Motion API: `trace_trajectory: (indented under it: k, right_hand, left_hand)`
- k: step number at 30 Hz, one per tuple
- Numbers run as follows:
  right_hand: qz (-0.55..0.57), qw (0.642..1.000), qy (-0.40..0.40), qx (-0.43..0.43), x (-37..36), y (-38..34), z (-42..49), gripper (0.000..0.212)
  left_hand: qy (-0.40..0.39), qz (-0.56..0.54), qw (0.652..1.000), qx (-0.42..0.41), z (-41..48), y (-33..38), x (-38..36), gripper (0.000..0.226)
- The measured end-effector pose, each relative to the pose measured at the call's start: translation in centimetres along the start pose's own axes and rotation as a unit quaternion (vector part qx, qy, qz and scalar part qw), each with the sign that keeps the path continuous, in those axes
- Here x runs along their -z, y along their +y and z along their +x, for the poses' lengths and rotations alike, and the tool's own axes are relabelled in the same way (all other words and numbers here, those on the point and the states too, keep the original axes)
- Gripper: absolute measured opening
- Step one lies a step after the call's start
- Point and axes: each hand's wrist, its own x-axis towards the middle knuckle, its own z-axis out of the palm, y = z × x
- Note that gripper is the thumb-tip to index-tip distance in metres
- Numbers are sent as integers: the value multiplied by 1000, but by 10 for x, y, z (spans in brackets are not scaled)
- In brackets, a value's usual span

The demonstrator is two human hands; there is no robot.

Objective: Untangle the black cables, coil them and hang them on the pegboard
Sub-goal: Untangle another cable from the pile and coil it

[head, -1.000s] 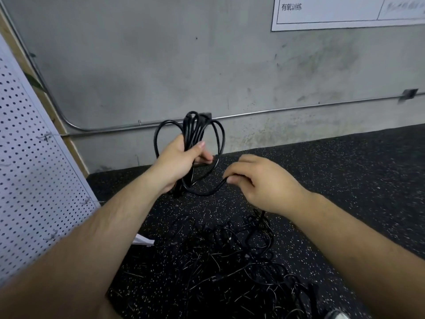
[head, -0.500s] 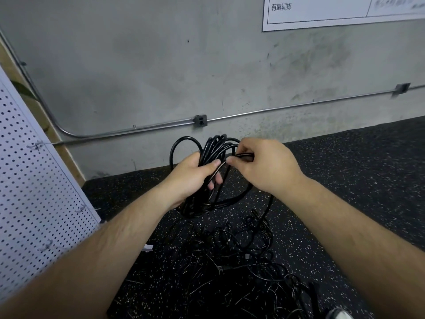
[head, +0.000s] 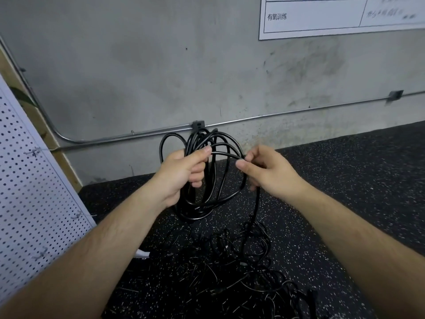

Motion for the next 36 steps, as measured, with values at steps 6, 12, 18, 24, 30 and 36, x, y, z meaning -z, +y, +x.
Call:
trace_trajectory:
  k: [6, 12, 18, 24, 30, 36]
  right_hand:
    - [-28, 985, -150, -83, -4, 40, -16, 29]
    - [-66, 988, -120, -65, -25, 58, -24, 34]
    - [52, 998, 6, 17, -29, 13, -7, 27]
    - [56, 997, -40, -43, -47, -10, -13, 33]
    - [35, 985, -131, -111, -59, -13, -21, 18]
    - [233, 959, -65, -151, -49, -21, -12, 77]
  left_hand:
    - [61, -130, 988, -51, 9, 19, 27, 27]
    - [110, -208, 967, -96, 13, 35, 58, 30]
    - [96, -81, 988, -89, 12, 12, 45, 34]
    - [29, -123, 990, -64, 7, 12, 27, 38]
    - [51, -100, 991, -67, 6, 14, 25, 38]
    - [-54, -134, 989, -26, 4, 10, 24, 38]
